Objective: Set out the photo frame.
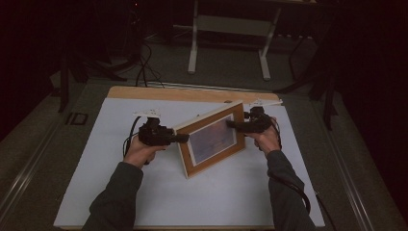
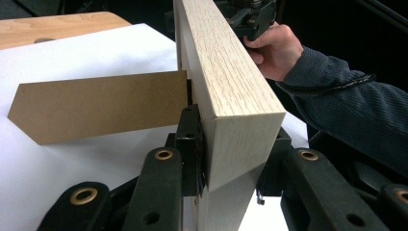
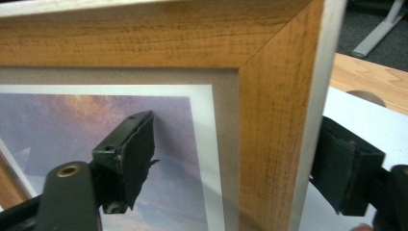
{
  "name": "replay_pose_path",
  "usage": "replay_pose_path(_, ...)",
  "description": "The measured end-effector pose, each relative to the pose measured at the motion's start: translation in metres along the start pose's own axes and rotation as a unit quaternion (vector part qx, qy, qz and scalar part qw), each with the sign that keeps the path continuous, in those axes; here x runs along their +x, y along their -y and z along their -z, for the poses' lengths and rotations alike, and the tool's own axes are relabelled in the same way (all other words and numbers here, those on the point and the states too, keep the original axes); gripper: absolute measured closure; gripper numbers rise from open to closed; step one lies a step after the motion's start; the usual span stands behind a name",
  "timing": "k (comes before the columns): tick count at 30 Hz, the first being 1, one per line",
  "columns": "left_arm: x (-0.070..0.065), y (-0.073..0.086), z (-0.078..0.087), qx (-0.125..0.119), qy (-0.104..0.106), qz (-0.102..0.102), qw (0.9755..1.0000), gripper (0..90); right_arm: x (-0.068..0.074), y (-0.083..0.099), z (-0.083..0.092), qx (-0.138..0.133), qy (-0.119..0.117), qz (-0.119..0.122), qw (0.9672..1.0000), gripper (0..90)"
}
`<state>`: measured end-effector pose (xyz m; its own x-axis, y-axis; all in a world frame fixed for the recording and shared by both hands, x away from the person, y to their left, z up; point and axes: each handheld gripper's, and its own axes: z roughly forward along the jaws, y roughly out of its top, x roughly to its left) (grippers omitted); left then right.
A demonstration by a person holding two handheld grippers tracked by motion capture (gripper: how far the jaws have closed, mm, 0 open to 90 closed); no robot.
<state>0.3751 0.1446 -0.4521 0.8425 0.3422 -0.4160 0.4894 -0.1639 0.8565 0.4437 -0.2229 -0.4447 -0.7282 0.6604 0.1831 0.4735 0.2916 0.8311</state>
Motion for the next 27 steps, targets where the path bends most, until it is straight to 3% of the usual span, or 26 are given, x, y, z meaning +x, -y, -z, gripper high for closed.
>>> replay_pose_path(10,0.001,-0.001,0.001,0.008,0.007,-0.009,0.9999,69.6,-0.006,0.001,-0.004,0.008,-0.019,-0.008,0.9997,16.8)
replay_pose_path(17,0.004,-0.001,0.002,0.008,0.012,-0.005,0.9999,69.8,-0.005,0.003,-0.005,0.023,-0.038,-0.009,0.9990,19.2)
replay_pose_path(19,0.005,-0.001,0.005,0.004,-0.002,-0.004,1.0000,70.3,-0.006,0.005,-0.001,0.024,-0.042,-0.014,0.9988,25.0)
replay_pose_path(27,0.009,-0.001,0.009,-0.010,-0.023,0.001,0.9997,71.7,-0.005,0.009,0.007,0.030,-0.040,-0.004,0.9988,34.9)
